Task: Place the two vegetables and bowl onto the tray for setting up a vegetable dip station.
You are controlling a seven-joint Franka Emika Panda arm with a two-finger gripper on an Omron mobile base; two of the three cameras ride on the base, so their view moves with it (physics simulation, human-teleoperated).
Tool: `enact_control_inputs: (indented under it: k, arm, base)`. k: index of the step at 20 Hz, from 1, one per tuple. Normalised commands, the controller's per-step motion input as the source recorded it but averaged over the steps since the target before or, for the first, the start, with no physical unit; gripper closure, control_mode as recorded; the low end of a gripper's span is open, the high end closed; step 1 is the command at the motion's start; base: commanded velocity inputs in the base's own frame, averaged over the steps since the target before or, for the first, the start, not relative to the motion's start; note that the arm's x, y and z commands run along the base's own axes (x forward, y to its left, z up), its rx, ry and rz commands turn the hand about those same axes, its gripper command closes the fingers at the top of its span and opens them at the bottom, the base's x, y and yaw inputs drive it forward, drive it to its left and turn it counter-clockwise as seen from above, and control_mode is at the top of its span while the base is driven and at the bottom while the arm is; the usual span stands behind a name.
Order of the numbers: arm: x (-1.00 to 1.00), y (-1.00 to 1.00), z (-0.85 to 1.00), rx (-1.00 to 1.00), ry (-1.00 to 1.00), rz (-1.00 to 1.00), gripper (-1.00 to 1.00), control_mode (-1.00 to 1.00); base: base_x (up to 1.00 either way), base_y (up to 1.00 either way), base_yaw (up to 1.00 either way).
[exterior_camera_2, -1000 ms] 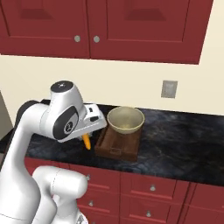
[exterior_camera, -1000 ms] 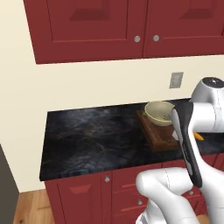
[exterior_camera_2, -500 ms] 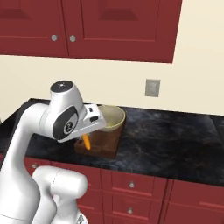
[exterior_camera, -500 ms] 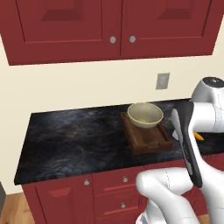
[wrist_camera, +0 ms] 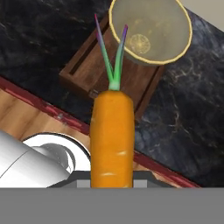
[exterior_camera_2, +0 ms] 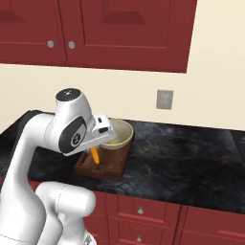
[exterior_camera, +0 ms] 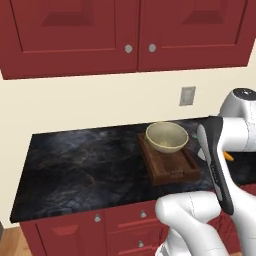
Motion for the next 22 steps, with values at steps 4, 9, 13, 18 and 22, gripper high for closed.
enact_control_inputs:
  k: [4, 9, 13, 18, 22]
  arm:
    - [0.0, 0.0, 0.0, 0.0, 0.0, 0.0, 1.0, 1.0]
    - [0.0, 0.0, 0.0, 0.0, 0.0, 0.0, 1.0, 1.0]
    - [0.0, 0.0, 0.0, 0.0, 0.0, 0.0, 1.0, 1.0]
    - [0.03, 0.0, 0.0, 0.0, 0.0, 0.0, 1.0, -1.0]
    - [0.29, 0.12, 0.0, -0.01, 0.05, 0.05, 1.0, -1.0]
  base:
    - [0.44, 0.0, 0.0]
    - [0.29, 0.0, 0.0]
    - [0.17, 0.0, 0.0]
    - [0.14, 0.0, 0.0]
    - [0.0, 0.0, 0.0]
